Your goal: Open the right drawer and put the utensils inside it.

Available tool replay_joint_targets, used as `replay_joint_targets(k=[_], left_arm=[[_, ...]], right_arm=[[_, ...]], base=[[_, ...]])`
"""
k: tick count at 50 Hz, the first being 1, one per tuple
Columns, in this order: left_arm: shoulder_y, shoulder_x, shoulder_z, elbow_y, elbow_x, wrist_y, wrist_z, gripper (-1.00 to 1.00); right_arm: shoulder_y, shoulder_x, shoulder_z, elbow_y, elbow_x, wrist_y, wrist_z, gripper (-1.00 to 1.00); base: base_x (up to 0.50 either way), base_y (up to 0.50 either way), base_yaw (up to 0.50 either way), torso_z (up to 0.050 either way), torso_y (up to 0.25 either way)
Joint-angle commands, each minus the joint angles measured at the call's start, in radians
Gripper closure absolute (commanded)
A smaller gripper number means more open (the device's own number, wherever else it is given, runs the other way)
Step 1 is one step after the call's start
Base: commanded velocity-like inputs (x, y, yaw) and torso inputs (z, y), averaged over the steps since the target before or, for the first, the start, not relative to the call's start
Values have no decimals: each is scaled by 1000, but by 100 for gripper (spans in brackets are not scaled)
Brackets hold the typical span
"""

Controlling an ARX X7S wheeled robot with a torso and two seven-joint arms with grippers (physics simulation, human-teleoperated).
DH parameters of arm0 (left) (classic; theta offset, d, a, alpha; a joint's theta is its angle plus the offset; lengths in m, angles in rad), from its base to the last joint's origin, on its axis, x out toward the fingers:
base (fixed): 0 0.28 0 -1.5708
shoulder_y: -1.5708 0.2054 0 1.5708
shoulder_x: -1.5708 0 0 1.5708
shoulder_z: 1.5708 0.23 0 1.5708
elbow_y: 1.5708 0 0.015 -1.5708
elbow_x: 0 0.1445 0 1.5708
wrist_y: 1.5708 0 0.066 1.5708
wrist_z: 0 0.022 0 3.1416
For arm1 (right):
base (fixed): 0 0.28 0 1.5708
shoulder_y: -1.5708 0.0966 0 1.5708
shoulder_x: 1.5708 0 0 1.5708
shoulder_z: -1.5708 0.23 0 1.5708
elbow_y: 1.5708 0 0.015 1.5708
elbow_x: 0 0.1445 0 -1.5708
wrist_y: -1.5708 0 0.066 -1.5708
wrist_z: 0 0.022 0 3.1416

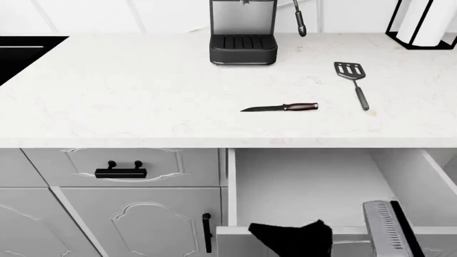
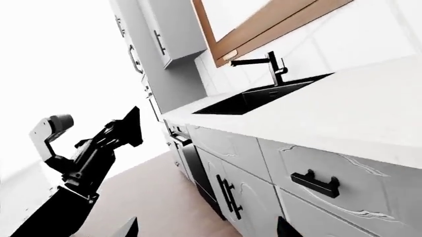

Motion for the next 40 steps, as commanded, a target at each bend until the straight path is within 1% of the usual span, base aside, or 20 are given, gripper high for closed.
replay_joint_targets(k=[1,5,10,17,25,30,34,36,38,40], left_arm=[[-1,-1,4,-6,1,4,1,-100],[2,0,0,-6,-5,8,1,-100],[5,1,-3,-7,-8,12,2,-100],[7,2,-6,-7,-12,15,1,-100],[9,3,-8,-10,-15,18,3,-100],[7,1,-4,-10,-13,15,2,-100],[5,-1,-1,-7,-11,11,0,-100],[7,-1,-3,-6,-12,12,0,-100],[8,0,-5,-4,-14,13,-1,-100],[10,0,-7,-3,-16,14,-1,-100]], right_arm=[[778,61,-167,37,462,144,531,-100],[913,48,-202,60,520,164,590,-100],[1031,45,-223,74,569,174,659,-100],[1171,37,-240,109,563,190,742,-100],[1354,-5,-287,155,536,224,847,-100],[1435,-25,-318,201,430,259,914,-100],[1520,-40,-377,237,300,329,964,-100],[1572,-59,-404,272,275,359,961,-100],[1627,-79,-413,322,274,374,923,-100],[1698,-105,-428,397,260,394,914,-100]], base=[[0,0,0,0,0],[0,0,0,0,0],[0,0,0,0,0],[0,0,0,0,0],[0,0,0,0,0],[0,0,0,0,0],[0,0,0,0,0],[0,0,0,0,0],[0,0,0,0,0],[0,0,0,0,0]])
